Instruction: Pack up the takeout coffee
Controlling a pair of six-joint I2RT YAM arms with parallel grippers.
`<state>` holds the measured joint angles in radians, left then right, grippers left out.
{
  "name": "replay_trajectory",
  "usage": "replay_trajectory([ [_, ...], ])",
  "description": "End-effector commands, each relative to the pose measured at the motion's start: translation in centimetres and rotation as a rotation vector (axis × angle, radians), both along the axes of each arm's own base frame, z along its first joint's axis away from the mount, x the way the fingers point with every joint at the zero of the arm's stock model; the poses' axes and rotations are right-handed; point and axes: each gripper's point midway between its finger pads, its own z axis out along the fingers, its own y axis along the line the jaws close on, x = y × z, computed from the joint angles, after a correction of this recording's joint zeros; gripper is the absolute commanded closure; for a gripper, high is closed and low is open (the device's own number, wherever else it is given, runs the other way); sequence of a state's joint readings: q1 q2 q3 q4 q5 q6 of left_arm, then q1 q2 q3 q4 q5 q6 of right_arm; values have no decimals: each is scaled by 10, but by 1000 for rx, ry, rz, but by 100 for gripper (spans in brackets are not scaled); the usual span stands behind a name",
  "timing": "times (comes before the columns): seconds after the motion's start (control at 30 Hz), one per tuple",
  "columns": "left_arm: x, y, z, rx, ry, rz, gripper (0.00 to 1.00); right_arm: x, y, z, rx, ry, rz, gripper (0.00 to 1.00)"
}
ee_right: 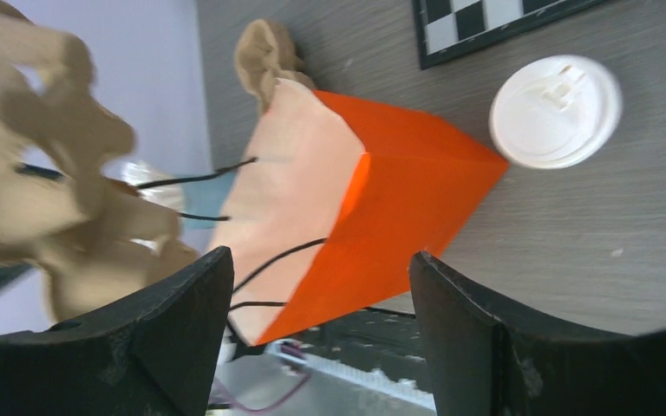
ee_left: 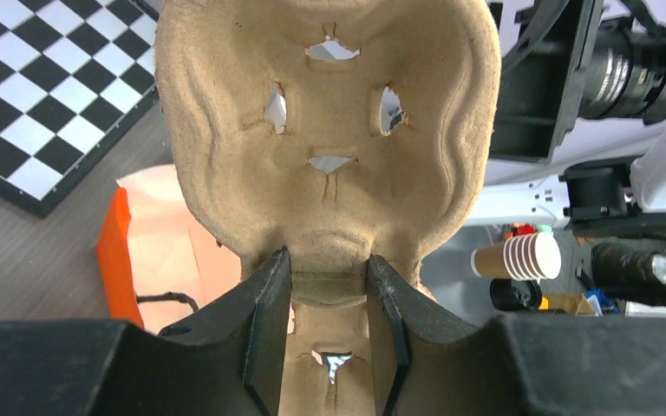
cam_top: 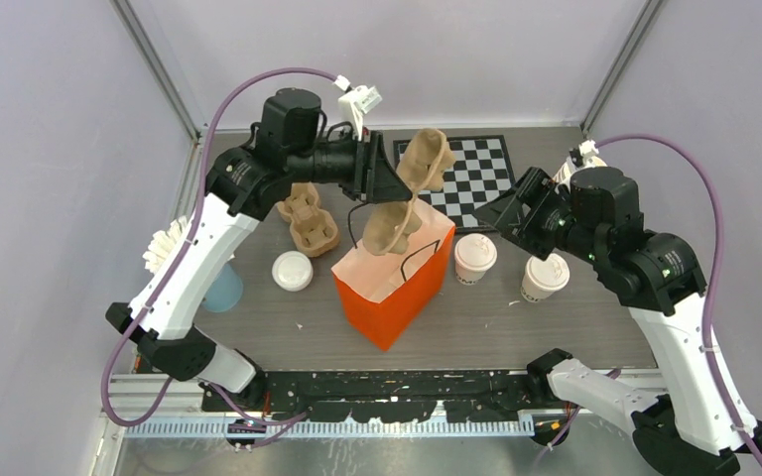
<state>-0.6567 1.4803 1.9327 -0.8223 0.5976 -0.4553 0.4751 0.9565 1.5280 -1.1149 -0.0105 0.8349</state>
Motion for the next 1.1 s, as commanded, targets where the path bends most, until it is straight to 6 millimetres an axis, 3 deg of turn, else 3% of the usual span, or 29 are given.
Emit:
replay_trajectory([
  [0.0,-16,6,1,22,-38,-39,70,4,27,31,312,70,-67,25],
  [0.17,-19,13,-15,88,-27,-40,70,9,31,39,436,94,-131,31],
  [0.27,-18,17,-28,147,-22,-29,71,10,32,31,422,146,-153,34],
  [0.67,-20,20,-55,248,-17,-31,72,7,82,20,407,219,-104,35],
  [0.8,-21,22,-61,277,-16,-22,72,3,90,17,389,219,-107,36],
  [1.07,-21,24,-70,320,-13,-7,74,-2,93,16,395,217,-90,54],
])
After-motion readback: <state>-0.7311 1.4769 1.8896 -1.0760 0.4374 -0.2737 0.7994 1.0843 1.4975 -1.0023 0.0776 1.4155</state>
